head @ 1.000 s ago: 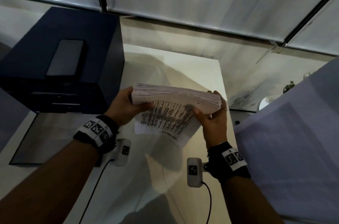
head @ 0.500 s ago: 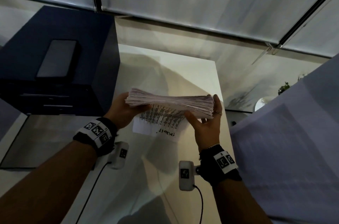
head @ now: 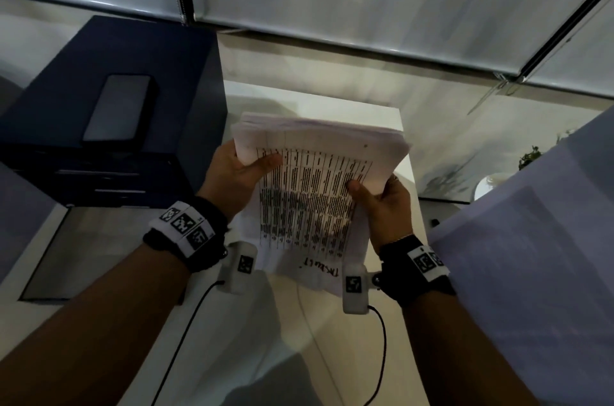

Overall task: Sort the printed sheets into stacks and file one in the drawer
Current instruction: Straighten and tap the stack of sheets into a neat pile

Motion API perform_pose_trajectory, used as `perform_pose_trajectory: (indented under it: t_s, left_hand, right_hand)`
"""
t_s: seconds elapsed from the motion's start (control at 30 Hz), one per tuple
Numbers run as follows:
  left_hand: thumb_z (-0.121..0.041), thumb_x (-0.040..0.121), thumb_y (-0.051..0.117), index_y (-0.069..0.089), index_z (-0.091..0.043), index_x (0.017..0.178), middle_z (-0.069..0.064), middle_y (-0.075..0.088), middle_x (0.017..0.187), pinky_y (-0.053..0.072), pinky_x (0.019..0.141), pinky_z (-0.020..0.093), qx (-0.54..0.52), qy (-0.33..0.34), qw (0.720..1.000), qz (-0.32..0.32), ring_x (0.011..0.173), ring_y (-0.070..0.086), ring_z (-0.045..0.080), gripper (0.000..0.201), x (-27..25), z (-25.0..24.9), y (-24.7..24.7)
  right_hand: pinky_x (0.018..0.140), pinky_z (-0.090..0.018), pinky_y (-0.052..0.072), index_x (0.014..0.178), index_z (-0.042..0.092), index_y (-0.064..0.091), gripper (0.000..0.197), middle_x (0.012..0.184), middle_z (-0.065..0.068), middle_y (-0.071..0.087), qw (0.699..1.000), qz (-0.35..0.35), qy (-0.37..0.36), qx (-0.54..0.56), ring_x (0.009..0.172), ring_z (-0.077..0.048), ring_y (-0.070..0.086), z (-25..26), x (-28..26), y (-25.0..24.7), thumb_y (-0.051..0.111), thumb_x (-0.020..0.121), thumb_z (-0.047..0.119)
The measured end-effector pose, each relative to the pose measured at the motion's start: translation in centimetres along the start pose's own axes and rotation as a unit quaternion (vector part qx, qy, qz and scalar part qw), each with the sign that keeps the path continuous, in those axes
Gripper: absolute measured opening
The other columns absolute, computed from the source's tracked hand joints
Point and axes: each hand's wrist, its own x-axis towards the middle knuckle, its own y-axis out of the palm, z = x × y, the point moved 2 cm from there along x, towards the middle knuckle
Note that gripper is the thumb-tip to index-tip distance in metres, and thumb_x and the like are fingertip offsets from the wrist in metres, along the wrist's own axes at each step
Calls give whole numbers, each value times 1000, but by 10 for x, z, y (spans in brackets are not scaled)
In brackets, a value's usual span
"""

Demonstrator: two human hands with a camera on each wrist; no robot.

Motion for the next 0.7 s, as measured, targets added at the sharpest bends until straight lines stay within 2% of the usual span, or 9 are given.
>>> perform_pose_trajectory:
  t_s: [0.13,0.17,0.23,0.27,0.33,0.43,0.5,0.6,0.7]
  left_hand:
    - [-11,88,69,64,-15,109,-9,70,99,54,78,14,59,87,990,-97,93,69,-1,22,-17,-5,8]
    - [-18,89,69,65,-13,109,-6,70,100,55,77,15,80,90,987,-104,94,69,2,21,-21,-1,8]
    - [-31,91,67,67,-3,105,6,70,96,57,72,30,122,89,986,-65,88,69,15,32,-25,17,3]
    - [-30,89,68,66,2,99,11,68,91,56,68,35,128,87,987,-45,83,68,18,33,-26,26,0]
    - [-19,86,71,64,5,97,16,66,91,56,72,28,111,77,990,-35,85,67,15,27,-30,35,-3]
    - [-10,87,69,59,4,115,17,65,109,52,80,18,64,40,996,-49,99,66,12,33,-32,42,-4]
    - [-23,86,73,54,3,124,16,64,117,54,83,21,35,12,997,-63,106,66,17,50,-30,45,-10]
    - [-41,82,73,50,1,125,17,61,119,57,88,40,31,-9,999,-21,109,64,24,65,-31,51,-15]
    - [-61,77,70,46,5,123,20,60,117,55,87,29,35,19,999,-12,107,64,19,84,-35,50,-21]
  right_hand:
    - [74,-28,57,102,2,66,26,88,2,76,999,-33,-32,-5,85,-13,71,11,-22,5,74,77,-2]
    - [72,-24,57,101,6,66,28,88,5,76,999,-29,-35,-13,85,-10,71,9,-29,7,75,76,-3]
    - [73,-20,56,104,10,66,36,91,5,74,998,-18,-35,-40,86,-6,70,1,-40,11,78,73,-5]
    - [74,-20,56,105,10,65,39,94,5,73,998,-16,-33,-53,87,-4,70,-4,-43,12,78,73,-6]
    - [78,-27,58,107,11,66,40,97,4,74,998,-8,-12,-57,91,-9,71,-9,-44,17,80,72,-4]
    - [82,-33,58,98,24,70,36,94,8,75,997,-8,-20,-80,91,-11,71,-7,-42,18,82,72,3]
    - [80,-26,57,95,27,70,35,90,13,74,995,-9,-42,-91,88,-5,70,-2,-42,16,82,72,2]
    - [76,-22,55,96,24,69,36,86,13,74,997,-6,-33,-71,84,-1,69,-3,-49,12,82,71,2]
    - [77,-27,55,110,7,63,50,96,3,71,998,-19,-59,-14,88,-6,69,7,-54,18,86,66,8]
